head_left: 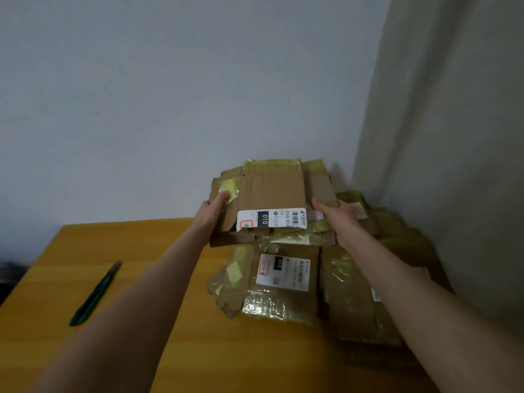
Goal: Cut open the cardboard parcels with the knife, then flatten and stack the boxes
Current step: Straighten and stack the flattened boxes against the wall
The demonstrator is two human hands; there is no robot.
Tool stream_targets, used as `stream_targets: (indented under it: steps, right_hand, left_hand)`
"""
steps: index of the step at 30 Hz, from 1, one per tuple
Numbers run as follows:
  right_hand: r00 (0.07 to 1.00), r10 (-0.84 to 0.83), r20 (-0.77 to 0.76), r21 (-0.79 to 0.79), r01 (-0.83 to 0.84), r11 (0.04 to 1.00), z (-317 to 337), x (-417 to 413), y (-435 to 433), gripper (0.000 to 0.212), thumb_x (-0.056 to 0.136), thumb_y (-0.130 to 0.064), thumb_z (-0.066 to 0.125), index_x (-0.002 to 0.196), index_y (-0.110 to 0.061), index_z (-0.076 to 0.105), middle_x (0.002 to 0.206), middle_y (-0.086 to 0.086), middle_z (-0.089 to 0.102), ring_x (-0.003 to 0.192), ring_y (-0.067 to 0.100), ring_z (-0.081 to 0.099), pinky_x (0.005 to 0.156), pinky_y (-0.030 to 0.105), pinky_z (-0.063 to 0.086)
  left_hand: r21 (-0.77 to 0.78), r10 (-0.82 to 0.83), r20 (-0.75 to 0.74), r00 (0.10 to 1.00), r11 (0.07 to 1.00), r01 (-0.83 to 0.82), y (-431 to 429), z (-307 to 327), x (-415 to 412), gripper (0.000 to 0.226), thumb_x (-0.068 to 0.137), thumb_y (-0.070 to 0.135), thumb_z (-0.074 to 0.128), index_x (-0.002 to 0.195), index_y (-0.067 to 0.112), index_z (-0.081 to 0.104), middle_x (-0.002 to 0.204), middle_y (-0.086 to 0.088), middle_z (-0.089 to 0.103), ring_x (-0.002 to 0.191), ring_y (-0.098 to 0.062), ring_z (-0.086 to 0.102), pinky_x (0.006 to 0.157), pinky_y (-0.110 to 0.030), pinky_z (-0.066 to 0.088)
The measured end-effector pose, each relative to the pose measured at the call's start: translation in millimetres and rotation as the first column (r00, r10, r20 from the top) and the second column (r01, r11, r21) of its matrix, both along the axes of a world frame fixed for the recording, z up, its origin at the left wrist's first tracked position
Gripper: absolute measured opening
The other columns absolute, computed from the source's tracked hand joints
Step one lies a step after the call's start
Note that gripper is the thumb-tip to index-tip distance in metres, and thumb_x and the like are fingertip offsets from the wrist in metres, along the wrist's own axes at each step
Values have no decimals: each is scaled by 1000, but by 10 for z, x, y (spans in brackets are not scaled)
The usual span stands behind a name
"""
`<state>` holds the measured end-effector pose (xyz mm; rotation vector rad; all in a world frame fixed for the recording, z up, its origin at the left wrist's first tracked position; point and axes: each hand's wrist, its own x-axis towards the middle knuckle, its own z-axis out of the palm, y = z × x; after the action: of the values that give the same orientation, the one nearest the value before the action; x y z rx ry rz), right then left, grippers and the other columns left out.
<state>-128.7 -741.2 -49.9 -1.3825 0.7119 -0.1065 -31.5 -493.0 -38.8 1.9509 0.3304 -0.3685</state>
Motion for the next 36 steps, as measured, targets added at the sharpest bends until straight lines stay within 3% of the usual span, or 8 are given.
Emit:
stream_targets:
  steps: [2, 5, 9, 18, 22, 24, 29, 36]
  right_hand:
    - [997, 73, -25, -68, -75, 995, 5, 16, 287, 59, 81, -39, 74, 128, -10, 56, 121, 9, 65, 105, 26, 63, 96, 44, 51]
    - [975, 159, -157, -130, -180, 975, -16, 56, 732, 87, 83, -61, 61, 146, -6, 35, 146, 12, 44, 130, 33, 45, 105, 45, 38]
    - [917, 233, -323, -328, -340, 881, -177, 236, 1376, 120, 61, -73, 72, 149, -9, 23, 150, 12, 38, 135, 36, 39, 105, 53, 39]
    - [717, 235, -656, -458, -626, 631, -864, 651, 2790, 116, 63, -84, 59, 149, -14, 26, 152, 11, 36, 143, 35, 26, 113, 50, 29]
    - [598, 247, -763, -416, -746, 519, -1258, 737, 3174, 99, 63, -83, 58, 134, -15, 50, 142, 12, 49, 135, 36, 39, 107, 52, 38]
    - [581, 218, -784, -436, -766, 473, -1296, 770, 3289, 99, 70, -78, 58, 143, -14, 38, 145, 14, 44, 135, 36, 37, 104, 48, 40]
    - [564, 148, -813, -475, -788, 393, -1290, 837, 3400, 106, 77, -81, 44, 153, -16, 7, 148, 18, 38, 133, 35, 38, 100, 43, 38]
    - [424, 115, -898, -403, -900, 167, -1258, 774, 3389, 88, 79, -75, 51, 140, -12, 40, 138, 15, 50, 127, 31, 45, 95, 38, 43]
  left_hand:
    - [46, 3, 10, 1000, 999, -4, 357, -55, -82, 51, 90, 50, 56, 113, 5, 55, 105, -14, 63, 86, -26, 61, 63, -35, 50]
    - [56, 86, 47, 995, 994, -89, 832, -212, -167, 47, 89, 42, 63, 114, 3, 59, 110, -16, 65, 95, -30, 62, 74, -40, 54]
    - [103, 150, 69, 986, 982, -156, 1381, -450, -152, 44, 90, 38, 63, 116, 4, 55, 113, -15, 62, 99, -30, 59, 91, -45, 51]
    - [481, 18, -55, 998, 877, 11, 2682, -1213, 328, 64, 97, 47, 47, 144, 5, 35, 139, -21, 46, 118, -39, 51, 88, -43, 45]
    - [494, -113, -157, 981, 851, 177, 2956, -1467, 361, 67, 96, 49, 47, 149, 14, 25, 145, -26, 37, 125, -42, 45, 100, -50, 43]
    - [568, -292, -192, 937, 745, 349, 2957, -1475, 306, 97, 83, 65, 57, 154, 23, 6, 158, -19, 12, 142, -39, 23, 110, -56, 26]
    - [747, -736, -371, 566, 125, 652, 2733, -1554, 77, 136, 60, 80, 65, 144, 35, -33, 153, -9, -36, 143, -34, -28, 112, -65, -9]
    - [762, -681, -448, 579, 48, 646, 2607, -1697, 162, 131, 66, 76, 65, 148, 32, -28, 157, -11, -28, 144, -41, -22, 114, -66, 4]
